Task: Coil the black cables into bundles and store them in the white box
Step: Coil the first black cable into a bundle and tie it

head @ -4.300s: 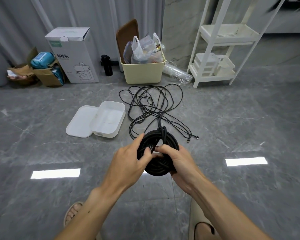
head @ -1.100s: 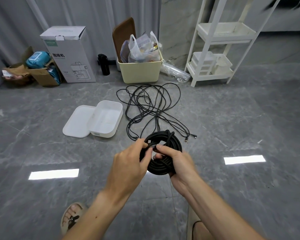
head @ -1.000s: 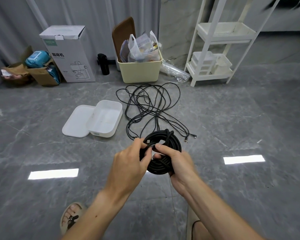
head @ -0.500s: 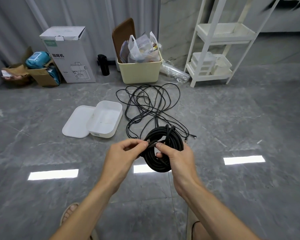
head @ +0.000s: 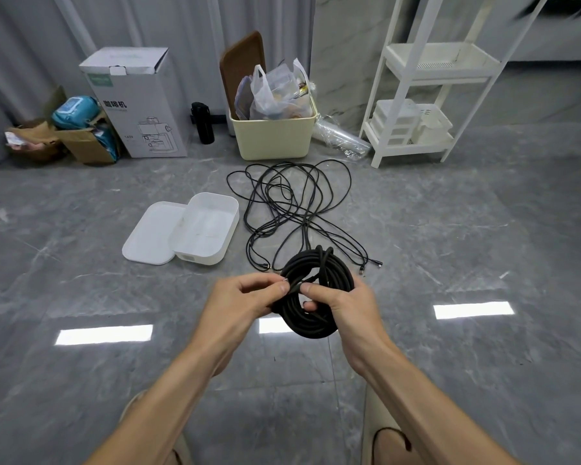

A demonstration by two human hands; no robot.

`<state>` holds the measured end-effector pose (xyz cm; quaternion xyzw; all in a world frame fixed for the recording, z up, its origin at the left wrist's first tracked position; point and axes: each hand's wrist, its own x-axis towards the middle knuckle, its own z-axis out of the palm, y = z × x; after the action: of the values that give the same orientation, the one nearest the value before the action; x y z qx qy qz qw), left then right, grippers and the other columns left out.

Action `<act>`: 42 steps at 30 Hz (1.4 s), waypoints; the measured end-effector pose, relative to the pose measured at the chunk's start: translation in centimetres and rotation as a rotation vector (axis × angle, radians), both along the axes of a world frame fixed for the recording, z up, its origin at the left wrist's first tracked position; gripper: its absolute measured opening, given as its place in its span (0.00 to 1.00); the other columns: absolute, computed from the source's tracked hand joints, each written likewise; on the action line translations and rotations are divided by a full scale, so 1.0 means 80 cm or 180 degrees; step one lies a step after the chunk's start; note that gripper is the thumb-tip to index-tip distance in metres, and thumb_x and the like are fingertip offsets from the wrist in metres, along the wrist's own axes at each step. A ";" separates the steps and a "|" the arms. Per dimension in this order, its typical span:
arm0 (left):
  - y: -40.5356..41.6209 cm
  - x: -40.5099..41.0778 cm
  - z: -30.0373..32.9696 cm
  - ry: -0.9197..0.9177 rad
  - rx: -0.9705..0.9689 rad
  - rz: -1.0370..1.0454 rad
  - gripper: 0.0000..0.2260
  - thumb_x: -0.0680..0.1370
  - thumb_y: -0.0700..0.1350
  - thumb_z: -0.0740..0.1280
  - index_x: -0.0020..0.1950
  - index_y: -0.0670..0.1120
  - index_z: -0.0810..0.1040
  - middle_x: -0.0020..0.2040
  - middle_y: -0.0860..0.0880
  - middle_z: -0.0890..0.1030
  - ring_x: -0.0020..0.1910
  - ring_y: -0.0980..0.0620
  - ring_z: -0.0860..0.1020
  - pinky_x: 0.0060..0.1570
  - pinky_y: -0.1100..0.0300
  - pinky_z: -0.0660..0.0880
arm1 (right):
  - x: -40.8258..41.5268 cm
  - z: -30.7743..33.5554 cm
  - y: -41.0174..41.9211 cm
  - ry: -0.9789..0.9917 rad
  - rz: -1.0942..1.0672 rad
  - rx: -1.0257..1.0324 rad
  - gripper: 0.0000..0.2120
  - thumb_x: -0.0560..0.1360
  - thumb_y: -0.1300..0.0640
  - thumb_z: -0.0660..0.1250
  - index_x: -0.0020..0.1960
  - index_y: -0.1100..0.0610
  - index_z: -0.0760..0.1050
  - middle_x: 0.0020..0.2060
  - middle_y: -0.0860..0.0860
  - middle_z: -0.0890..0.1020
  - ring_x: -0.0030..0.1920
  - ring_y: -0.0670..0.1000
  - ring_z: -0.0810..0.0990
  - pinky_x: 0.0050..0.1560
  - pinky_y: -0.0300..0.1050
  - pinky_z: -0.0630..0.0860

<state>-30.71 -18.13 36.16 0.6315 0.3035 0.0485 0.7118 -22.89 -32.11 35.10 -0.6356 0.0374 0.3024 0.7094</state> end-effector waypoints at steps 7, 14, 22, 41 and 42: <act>0.000 -0.003 -0.002 0.0114 0.1060 0.0009 0.05 0.77 0.42 0.71 0.43 0.48 0.85 0.52 0.55 0.86 0.46 0.55 0.85 0.53 0.61 0.79 | -0.005 0.002 0.003 0.0194 0.0559 -0.0024 0.08 0.71 0.54 0.76 0.50 0.51 0.85 0.45 0.51 0.87 0.40 0.48 0.85 0.46 0.44 0.79; -0.017 -0.007 0.001 -0.0128 0.2245 -0.0146 0.08 0.77 0.42 0.71 0.40 0.55 0.82 0.53 0.61 0.83 0.45 0.63 0.80 0.46 0.67 0.75 | -0.004 0.006 0.003 0.0406 0.0279 -0.0172 0.10 0.68 0.54 0.78 0.49 0.53 0.85 0.42 0.52 0.87 0.34 0.49 0.83 0.43 0.48 0.78; -0.026 -0.009 0.004 -0.0012 0.2902 -0.0380 0.04 0.79 0.45 0.68 0.45 0.53 0.81 0.57 0.63 0.79 0.48 0.61 0.79 0.49 0.54 0.77 | 0.003 0.005 0.001 0.0602 0.0277 -0.0334 0.12 0.67 0.58 0.76 0.50 0.57 0.83 0.37 0.52 0.86 0.32 0.49 0.83 0.34 0.41 0.77; 0.006 -0.002 0.000 0.0262 0.2606 -0.0548 0.10 0.76 0.58 0.69 0.39 0.54 0.77 0.40 0.58 0.80 0.39 0.63 0.78 0.36 0.69 0.70 | -0.006 0.012 0.004 0.0049 0.0062 -0.0162 0.16 0.68 0.57 0.78 0.55 0.57 0.80 0.43 0.52 0.87 0.30 0.47 0.79 0.33 0.39 0.77; 0.008 -0.002 0.000 0.0280 0.2692 -0.0708 0.11 0.77 0.58 0.66 0.39 0.55 0.75 0.39 0.57 0.79 0.38 0.61 0.77 0.36 0.67 0.69 | -0.006 0.013 0.004 0.0027 0.0083 -0.0185 0.16 0.68 0.58 0.77 0.55 0.57 0.80 0.43 0.52 0.87 0.30 0.47 0.79 0.33 0.39 0.77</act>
<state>-30.89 -17.50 36.12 0.8977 0.2171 0.0647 0.3780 -23.33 -31.79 36.10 -0.6551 0.0409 0.3131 0.6865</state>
